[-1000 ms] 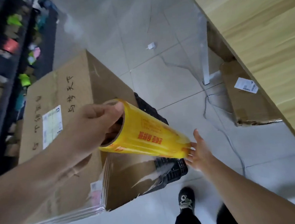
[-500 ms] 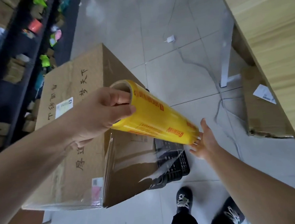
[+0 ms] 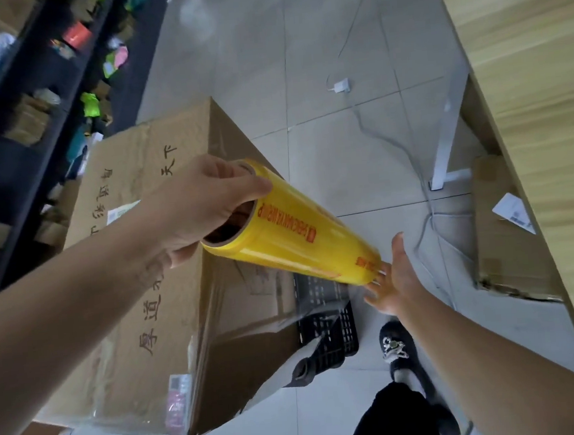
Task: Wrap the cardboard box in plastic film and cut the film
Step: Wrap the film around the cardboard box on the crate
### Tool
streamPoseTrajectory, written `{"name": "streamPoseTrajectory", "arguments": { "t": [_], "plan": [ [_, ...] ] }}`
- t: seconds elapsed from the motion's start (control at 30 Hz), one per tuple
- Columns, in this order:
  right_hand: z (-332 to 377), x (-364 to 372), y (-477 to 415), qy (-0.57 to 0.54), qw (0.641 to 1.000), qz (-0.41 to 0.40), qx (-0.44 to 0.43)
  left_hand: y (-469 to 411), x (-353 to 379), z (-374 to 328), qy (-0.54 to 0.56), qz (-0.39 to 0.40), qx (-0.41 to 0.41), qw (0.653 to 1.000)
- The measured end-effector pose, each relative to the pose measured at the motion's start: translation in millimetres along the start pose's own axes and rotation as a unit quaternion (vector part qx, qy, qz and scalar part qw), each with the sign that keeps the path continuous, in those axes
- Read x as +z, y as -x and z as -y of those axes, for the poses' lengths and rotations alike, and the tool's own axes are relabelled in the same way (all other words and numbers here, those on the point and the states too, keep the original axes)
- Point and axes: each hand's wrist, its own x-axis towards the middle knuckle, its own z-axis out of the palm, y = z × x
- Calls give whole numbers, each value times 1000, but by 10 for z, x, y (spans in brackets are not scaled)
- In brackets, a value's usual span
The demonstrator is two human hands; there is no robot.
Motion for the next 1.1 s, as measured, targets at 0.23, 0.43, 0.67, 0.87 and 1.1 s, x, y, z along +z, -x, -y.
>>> {"name": "streamPoseTrajectory", "arguments": {
  "t": [0.23, 0.43, 0.67, 0.87, 1.1],
  "plan": [
    [343, 240, -150, 2, 1000, 1, 3, -157, -158, -132, -12, 71, 68, 995],
    [498, 482, -314, 28, 999, -25, 18, -491, -294, -202, 159, 34, -41, 986],
    [832, 784, -482, 35, 999, -13, 14, -806, -408, -279, 47, -51, -46, 997],
    [1097, 986, -575, 46, 999, -9, 16, -1004, -442, -457, -144, -91, 124, 977],
    [1289, 1112, -651, 65, 997, -24, 35, -1202, -509, -553, -227, -69, 172, 956]
  ]
}}
